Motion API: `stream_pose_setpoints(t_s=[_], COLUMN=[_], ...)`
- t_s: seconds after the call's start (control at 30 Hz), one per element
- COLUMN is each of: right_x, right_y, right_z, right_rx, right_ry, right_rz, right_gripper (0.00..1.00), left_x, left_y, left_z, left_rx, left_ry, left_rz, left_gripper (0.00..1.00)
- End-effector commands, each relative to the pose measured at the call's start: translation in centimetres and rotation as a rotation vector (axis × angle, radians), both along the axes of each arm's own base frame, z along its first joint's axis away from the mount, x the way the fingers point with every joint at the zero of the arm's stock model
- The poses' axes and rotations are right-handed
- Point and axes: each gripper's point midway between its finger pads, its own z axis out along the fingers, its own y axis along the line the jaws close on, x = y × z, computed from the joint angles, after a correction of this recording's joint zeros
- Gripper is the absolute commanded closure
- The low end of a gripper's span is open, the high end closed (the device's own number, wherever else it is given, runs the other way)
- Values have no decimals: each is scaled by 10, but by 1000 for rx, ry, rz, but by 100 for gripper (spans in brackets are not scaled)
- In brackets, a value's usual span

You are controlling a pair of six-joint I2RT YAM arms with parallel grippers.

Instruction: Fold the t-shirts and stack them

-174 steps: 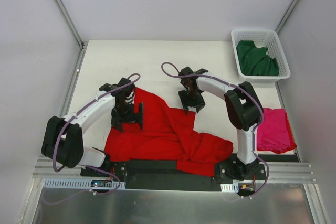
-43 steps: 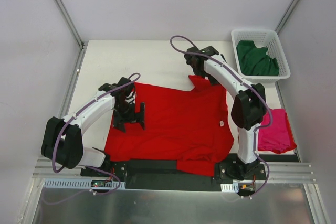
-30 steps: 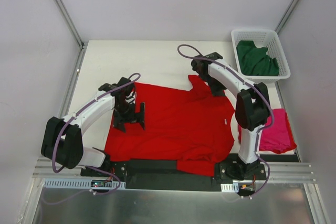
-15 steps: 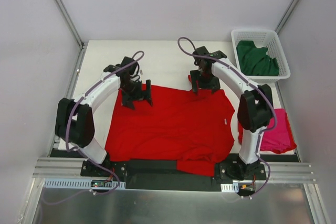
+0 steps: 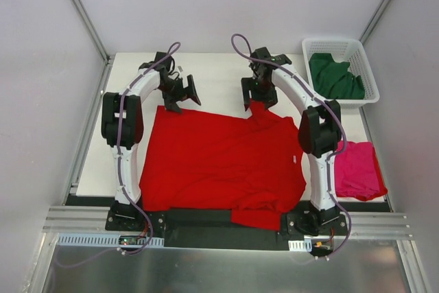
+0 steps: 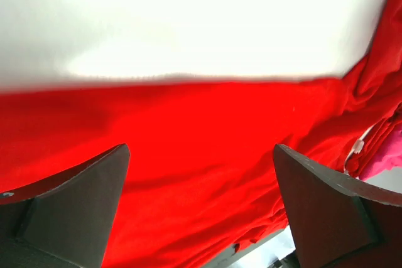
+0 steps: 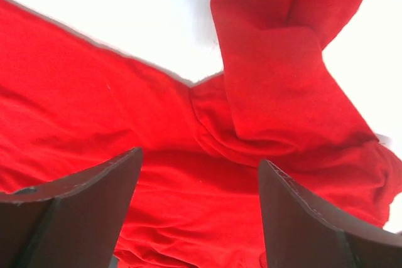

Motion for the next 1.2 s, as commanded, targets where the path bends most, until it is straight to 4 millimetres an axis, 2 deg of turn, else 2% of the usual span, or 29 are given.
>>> stream_pose_setpoints(t_s=[0.0,0.13,0.23,0.3,0.37,0.4,0.43,0.53,0.57,0.73,0.83,0.93,0.97,1.03,1.07,1.1,1.13,1.17], right_x=[-23,-36,-46,-50,-55,-58,-62,-74,-76,-83,-79,-70,-60,-42,-34,-24,-7,1], right_y=[-8,-10,-14,-15,-15,-16,-18,-22,-23,-37,-35,-33,-36,-29,-26,-22,-13,-10], right_z=[17,16,17,23,24,24,27,26,25,9,3,3,5,14,17,12,27,30], right_rx=[13,22,16,22,28,28,31,24,11,-53,-52,-65,-87,-75,-68,-70,-45,-45], right_ry=[26,57,78,75,82,85,83,95,87,64,68,46,3,-52,-73,-71,-123,-138], right_rz=[37,37,42,51,53,57,56,58,60,37,31,23,15,12,14,18,22,29], right_gripper=[22,22,22,21,21,21,21,21,21,19,18,18,18,17,17,16,16,16], left_x=[14,24,30,34,43,46,52,63,68,81,84,78,75,63,59,50,45,38], left_y=[-15,-16,-9,0,20,28,45,64,78,95,89,81,81,80,81,81,79,76], left_z=[-7,-14,-23,-27,-26,-23,-20,-5,2,20,33,47,60,63,79,78,81,96], left_rx=[-62,-64,-48,-44,-33,-27,-16,1,6,7,-37,-88,-89,-85,-86,-87,-93,-108], left_ry=[-4,-18,-22,-19,-26,-34,-45,-90,-110,-155,-164,-160,-182,-174,-207,-194,-191,-216], left_rz=[-48,-57,-54,-35,18,38,78,120,146,194,206,209,212,215,214,213,214,207], left_gripper=[1,1,1,1,1,1,1,1,1,1,1,1,1,1,1,1,1,1])
